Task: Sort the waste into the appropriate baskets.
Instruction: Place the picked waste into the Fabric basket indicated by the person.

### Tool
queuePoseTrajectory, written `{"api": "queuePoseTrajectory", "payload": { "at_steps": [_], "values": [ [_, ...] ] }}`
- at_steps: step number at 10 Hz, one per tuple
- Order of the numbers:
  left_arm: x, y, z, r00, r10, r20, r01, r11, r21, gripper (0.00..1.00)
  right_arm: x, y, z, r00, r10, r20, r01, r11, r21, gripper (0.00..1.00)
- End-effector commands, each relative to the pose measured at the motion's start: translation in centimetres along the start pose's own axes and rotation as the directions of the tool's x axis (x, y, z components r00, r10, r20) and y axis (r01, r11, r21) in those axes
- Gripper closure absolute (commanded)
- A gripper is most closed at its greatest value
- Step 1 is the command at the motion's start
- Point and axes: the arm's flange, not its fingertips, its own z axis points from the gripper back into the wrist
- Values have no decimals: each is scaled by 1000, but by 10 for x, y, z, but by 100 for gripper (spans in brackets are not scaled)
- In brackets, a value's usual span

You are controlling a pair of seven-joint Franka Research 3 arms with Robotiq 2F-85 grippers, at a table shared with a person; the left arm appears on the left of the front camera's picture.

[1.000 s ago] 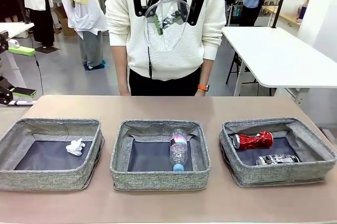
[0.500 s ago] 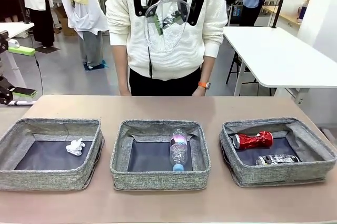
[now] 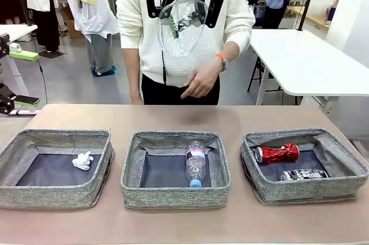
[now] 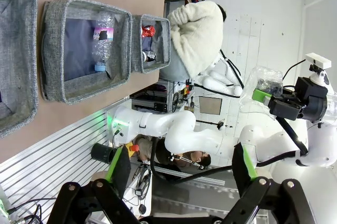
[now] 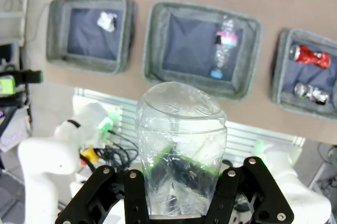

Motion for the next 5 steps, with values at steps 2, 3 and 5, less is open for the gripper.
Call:
{"api": "queuePoseTrajectory", "payload": {
  "at_steps": [2,3,5],
  "values": [
    [-1,-1,1,1000,-17,-4,16,1000,-9,0,-1,1,2,1000,1,10,-1,1000,4,100],
    [-1,-1,1,1000,-17,-4,16,1000,-9,0,-1,1,2,1000,1,10,-1,1000,4,100],
    [-1,-1,1,1000,-17,-4,16,1000,-9,0,-1,1,2,1000,1,10,-1,1000,4,100]
  ]
}}
